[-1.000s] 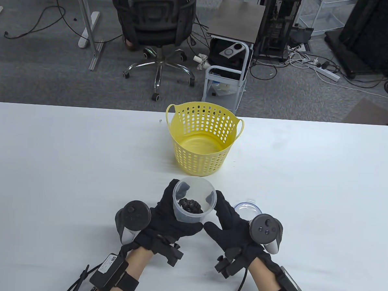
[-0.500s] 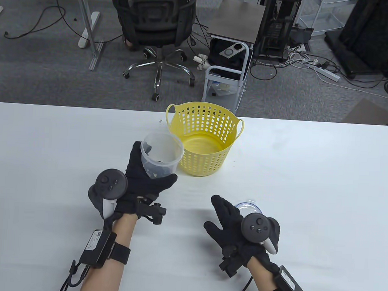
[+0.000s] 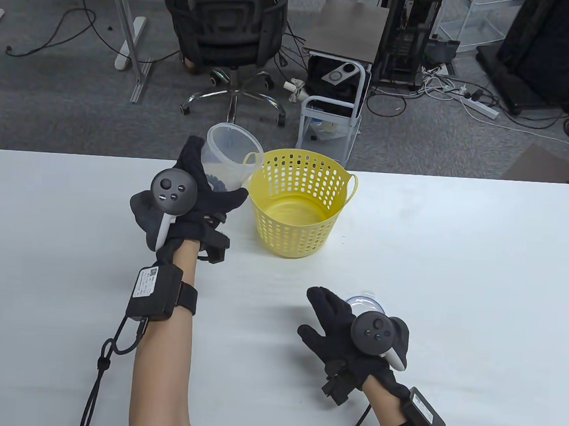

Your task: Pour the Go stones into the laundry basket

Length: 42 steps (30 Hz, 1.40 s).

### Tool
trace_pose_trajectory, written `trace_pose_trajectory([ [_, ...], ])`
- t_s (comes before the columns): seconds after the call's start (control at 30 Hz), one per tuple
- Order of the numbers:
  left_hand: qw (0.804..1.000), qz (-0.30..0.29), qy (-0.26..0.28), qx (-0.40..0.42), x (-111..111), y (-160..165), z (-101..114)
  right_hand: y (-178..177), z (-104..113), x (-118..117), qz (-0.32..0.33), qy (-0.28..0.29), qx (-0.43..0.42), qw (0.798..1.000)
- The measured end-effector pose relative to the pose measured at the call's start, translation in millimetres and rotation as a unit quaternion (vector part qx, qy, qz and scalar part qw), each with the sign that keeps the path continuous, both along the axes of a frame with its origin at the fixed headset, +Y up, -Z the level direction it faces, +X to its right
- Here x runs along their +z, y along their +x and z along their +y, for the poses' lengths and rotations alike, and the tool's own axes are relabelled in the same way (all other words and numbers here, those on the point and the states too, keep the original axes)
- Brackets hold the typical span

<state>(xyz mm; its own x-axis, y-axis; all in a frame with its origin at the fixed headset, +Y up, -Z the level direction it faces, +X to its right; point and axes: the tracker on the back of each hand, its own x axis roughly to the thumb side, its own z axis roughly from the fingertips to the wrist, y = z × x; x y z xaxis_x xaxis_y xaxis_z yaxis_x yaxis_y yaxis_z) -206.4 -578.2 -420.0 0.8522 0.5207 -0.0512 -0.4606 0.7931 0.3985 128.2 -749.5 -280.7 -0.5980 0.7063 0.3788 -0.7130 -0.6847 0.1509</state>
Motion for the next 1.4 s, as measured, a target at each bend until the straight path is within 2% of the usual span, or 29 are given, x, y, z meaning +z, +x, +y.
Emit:
trace_pose_trajectory([
  [0.27, 0.995, 0.030, -0.009, -0.098, -24.6, 12.4, 11.7, -4.7, 0.0, 0.9, 0.010, 0.002, 0.016, 1.000],
  [0.6, 0.980, 0.043, -0.022, -0.196, -42.1, 33.6, 32.7, -6.6, -0.7, 0.4, 0.017, -0.002, 0.027, 0.999],
  [0.8, 0.970, 0.043, -0.017, -0.238, -44.0, 42.8, 40.0, -6.6, -0.3, 0.2, 0.017, -0.005, 0.028, 0.999],
  [1.4, 0.942, 0.041, -0.012, -0.333, -38.5, 52.3, 43.0, -8.2, -1.2, 0.6, 0.025, -0.007, 0.038, 0.999],
])
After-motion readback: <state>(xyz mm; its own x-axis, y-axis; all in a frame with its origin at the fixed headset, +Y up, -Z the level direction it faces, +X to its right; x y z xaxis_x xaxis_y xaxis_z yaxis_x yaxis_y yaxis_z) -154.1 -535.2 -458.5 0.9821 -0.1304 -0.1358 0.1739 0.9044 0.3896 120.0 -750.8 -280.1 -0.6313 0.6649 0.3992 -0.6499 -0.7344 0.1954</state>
